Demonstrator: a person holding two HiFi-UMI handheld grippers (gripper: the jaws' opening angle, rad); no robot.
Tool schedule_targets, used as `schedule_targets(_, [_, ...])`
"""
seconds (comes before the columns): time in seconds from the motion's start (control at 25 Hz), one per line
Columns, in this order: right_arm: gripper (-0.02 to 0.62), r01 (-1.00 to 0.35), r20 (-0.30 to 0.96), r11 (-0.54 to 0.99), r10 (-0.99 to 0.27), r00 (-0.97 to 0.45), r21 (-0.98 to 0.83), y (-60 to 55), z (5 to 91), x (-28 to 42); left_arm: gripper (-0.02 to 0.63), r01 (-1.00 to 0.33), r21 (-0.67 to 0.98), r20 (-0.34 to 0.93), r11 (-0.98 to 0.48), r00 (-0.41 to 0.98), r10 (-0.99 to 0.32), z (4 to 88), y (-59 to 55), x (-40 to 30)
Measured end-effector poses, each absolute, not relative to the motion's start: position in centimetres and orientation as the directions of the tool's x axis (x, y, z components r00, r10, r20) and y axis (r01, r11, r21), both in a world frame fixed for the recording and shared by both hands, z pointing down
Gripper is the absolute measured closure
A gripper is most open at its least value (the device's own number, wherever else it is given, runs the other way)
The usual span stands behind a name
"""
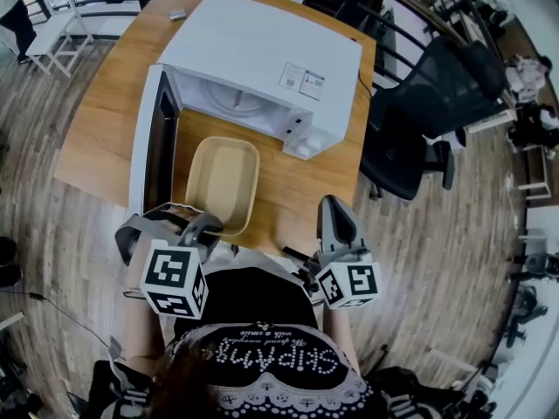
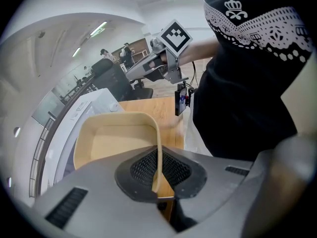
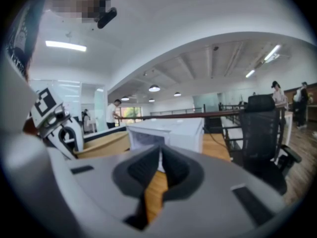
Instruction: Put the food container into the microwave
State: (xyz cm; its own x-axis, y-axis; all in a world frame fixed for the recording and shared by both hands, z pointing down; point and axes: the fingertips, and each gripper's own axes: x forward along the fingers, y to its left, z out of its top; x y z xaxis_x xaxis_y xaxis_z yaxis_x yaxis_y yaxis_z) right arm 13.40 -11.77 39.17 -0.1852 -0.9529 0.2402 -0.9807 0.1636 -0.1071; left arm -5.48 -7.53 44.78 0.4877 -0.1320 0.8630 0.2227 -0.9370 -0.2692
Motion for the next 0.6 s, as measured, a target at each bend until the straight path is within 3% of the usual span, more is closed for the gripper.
schedule_targets(0.6, [0.557,-0.976,0.241,0.186,-0.948,-0.209,-0.114,-13.6,39.2,15.0,0.571,0.201,-0.267,0.866,-0.942,0.479,-0.143,45.5,-9.2,-3.7])
